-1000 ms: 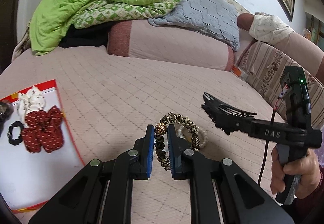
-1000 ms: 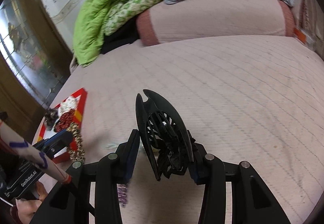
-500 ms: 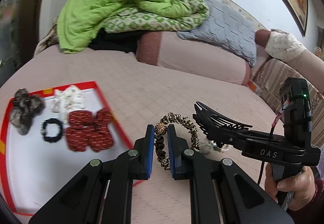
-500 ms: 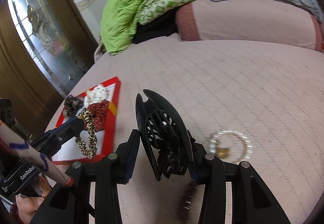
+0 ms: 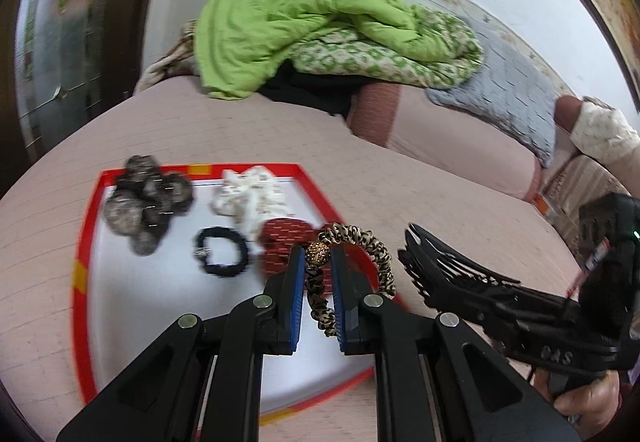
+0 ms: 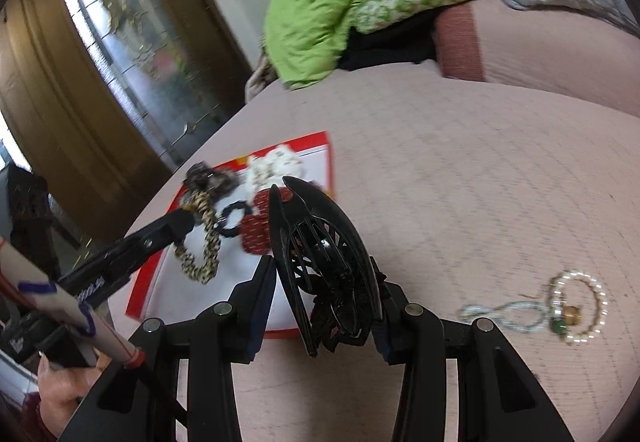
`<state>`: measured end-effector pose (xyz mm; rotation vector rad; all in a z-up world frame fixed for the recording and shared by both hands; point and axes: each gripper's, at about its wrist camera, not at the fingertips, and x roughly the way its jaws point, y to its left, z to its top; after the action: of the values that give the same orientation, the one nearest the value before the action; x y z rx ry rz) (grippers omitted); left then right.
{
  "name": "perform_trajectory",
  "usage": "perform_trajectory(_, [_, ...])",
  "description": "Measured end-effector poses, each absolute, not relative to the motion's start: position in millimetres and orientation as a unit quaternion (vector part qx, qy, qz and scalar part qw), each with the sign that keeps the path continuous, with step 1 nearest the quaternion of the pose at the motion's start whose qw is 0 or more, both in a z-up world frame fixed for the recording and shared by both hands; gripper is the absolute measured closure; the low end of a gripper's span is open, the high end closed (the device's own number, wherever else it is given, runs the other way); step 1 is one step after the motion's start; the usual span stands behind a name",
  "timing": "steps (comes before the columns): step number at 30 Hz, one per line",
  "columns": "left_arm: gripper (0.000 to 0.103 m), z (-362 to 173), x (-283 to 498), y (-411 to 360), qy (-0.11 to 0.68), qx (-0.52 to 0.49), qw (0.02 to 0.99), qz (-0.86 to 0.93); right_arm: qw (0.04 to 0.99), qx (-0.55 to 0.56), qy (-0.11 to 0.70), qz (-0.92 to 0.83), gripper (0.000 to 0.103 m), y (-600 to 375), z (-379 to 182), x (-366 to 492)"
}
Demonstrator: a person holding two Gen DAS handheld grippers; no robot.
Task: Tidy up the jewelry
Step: 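Carry the beaded bracelet with the left tool while the right tool carries the claw clip to the tray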
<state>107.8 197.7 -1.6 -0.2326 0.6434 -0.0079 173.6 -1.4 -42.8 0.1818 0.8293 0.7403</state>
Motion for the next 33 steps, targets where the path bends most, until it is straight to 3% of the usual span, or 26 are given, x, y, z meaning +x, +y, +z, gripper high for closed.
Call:
perform_trajectory(17, [0.091,-23,104,288,0.350,-0.149,0.918,0.114,0.813,0.043,0.410,0.412,0.056,93,-55,154])
perform_trajectory(33, [0.091,-39,121,313,0.382,-0.157,0.899,0.145,0.809,0.018,0.435,0.395,0.056,135,-74,175])
